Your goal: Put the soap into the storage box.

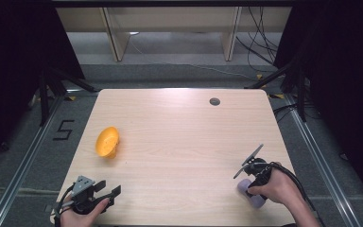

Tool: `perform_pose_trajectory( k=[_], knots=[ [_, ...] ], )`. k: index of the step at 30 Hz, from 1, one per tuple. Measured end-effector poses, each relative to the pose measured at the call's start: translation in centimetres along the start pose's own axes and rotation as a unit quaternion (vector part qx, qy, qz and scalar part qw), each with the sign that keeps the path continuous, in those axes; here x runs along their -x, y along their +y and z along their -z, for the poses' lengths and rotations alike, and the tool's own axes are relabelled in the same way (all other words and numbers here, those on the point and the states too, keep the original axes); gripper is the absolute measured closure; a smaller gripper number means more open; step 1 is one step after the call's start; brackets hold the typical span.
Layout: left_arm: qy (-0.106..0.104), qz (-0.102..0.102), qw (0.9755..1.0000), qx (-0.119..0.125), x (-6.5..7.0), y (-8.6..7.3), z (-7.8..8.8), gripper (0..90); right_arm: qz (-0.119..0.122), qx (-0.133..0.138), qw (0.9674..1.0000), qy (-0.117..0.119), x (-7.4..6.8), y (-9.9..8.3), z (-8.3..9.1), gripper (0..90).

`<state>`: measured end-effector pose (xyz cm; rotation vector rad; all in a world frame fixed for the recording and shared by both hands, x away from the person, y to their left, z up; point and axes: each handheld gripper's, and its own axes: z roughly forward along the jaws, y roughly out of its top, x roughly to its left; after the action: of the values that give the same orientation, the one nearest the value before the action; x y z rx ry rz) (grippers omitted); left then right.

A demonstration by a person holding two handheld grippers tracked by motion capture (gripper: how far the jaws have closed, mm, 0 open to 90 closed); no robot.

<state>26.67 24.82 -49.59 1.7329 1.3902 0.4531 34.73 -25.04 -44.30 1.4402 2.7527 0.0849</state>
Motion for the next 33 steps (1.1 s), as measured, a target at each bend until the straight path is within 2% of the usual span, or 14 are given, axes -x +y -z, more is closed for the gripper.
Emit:
perform_pose_trajectory(
  k=[2,9,11,12,13,16,17,20,23,24,26,27,32,33],
  knots=[
    [-0.007,-0.003,1.0000,0.002,-0.1,-0.1,-0.1,32.5,0.001,-0.004,1.0000,0.002,0.2,0.3,-0.5,42.4],
    [-0.006,-0.002,1.0000,0.002,0.0,-0.2,-0.2,32.8,-0.008,-0.009,0.9999,0.005,0.0,0.6,-1.3,43.6],
    [-0.006,-0.001,1.0000,0.001,0.0,-0.2,-0.2,32.8,-0.006,-0.013,0.9999,0.009,0.1,0.7,-1.4,43.6],
    [-0.006,-0.001,1.0000,0.000,0.0,-0.2,-0.2,32.8,0.004,-0.009,0.9999,0.007,0.2,0.7,-1.6,43.6],
    [-0.002,-0.005,1.0000,-0.004,0.0,-0.1,-0.1,32.8,-0.006,-0.012,0.9999,0.007,0.1,0.7,-1.7,43.4],
    [0.000,-0.006,1.0000,-0.005,0.1,-0.1,-0.1,32.8,-0.005,-0.017,0.9998,0.001,0.0,0.6,-2.1,42.6],
    [0.000,-0.006,1.0000,-0.005,0.1,-0.1,-0.1,32.8,0.002,-0.016,0.9999,0.006,0.2,0.6,-2.2,42.6],
    [-0.006,-0.004,1.0000,0.003,0.1,-0.2,-0.2,32.8,-0.005,-0.023,0.9997,0.007,0.0,0.5,-2.7,42.6],
    [0.000,-0.008,0.9999,-0.008,0.1,-0.1,-0.2,32.8,-0.002,-0.027,0.9996,0.010,0.1,0.5,-3.0,43.1],
    [0.000,-0.008,0.9999,-0.008,0.1,-0.1,-0.2,32.8,-0.015,-0.031,0.9993,0.018,-0.1,0.5,-3.0,43.4],
    [-0.001,-0.009,0.9999,-0.009,0.1,-0.1,-0.2,32.8,-0.009,-0.032,0.9993,0.016,-0.1,0.5,-3.1,43.7],
    [-0.007,-0.010,0.9999,-0.007,0.1,-0.1,-0.2,32.8,0.003,-0.029,0.9995,0.012,-0.1,0.3,-3.3,44.8],
    [-0.011,-0.011,0.9999,-0.006,0.2,-0.2,-0.3,32.8,0.000,-0.033,0.9994,0.010,-0.2,0.3,-3.1,48.5],
    [-0.012,-0.010,0.9998,-0.007,0.2,-0.2,-0.3,32.8,0.010,-0.032,0.9994,0.008,-0.1,0.2,-3.2,48.5]
  ],
)
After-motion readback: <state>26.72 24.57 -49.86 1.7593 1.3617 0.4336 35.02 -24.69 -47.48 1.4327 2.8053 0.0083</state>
